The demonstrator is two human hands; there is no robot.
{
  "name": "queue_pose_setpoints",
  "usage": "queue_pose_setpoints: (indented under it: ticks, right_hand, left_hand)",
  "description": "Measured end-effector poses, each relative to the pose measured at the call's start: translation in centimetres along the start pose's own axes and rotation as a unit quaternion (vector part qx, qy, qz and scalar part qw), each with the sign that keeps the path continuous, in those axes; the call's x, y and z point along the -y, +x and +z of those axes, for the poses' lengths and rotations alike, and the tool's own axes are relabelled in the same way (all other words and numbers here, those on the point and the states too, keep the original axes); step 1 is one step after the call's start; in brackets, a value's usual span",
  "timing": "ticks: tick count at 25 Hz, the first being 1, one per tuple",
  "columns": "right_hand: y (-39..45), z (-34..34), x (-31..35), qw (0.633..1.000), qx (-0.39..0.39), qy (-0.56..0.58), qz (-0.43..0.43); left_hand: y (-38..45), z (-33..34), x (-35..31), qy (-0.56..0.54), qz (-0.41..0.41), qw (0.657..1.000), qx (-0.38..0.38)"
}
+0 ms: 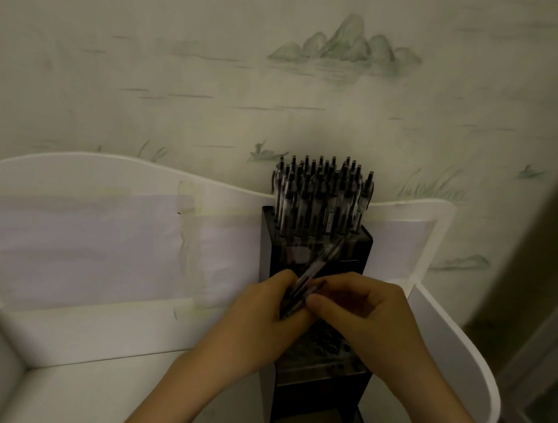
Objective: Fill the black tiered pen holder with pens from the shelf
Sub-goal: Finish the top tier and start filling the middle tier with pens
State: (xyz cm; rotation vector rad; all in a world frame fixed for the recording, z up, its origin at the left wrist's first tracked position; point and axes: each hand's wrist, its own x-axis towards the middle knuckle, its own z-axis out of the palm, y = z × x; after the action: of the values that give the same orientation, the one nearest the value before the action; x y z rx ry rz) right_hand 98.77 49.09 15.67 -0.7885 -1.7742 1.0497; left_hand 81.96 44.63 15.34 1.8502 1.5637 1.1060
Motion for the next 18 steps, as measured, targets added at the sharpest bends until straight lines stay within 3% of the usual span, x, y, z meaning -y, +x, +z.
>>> queue_pose_setpoints:
  ticks: [9,13,18]
  right_hand:
    - [0.4,-0.5,0.2,0.997,-0.046,0.055,-0.001]
    - [1.0,-1.4,0.0,0.979,-0.105,0.169,0.038]
    - [0.8,-1.8,-0.2,0.967,-0.068,0.234,0.073]
  left_hand:
    - [0.0,-0.4,0.1,-0.023,0.006,1.000,-0.010]
    - [-0.2,-0.6,0.6,-0.017,0.008,1.000,-0.016]
    - [0.0,-0.4,0.9,-0.009,0.010,1.000,-0.015]
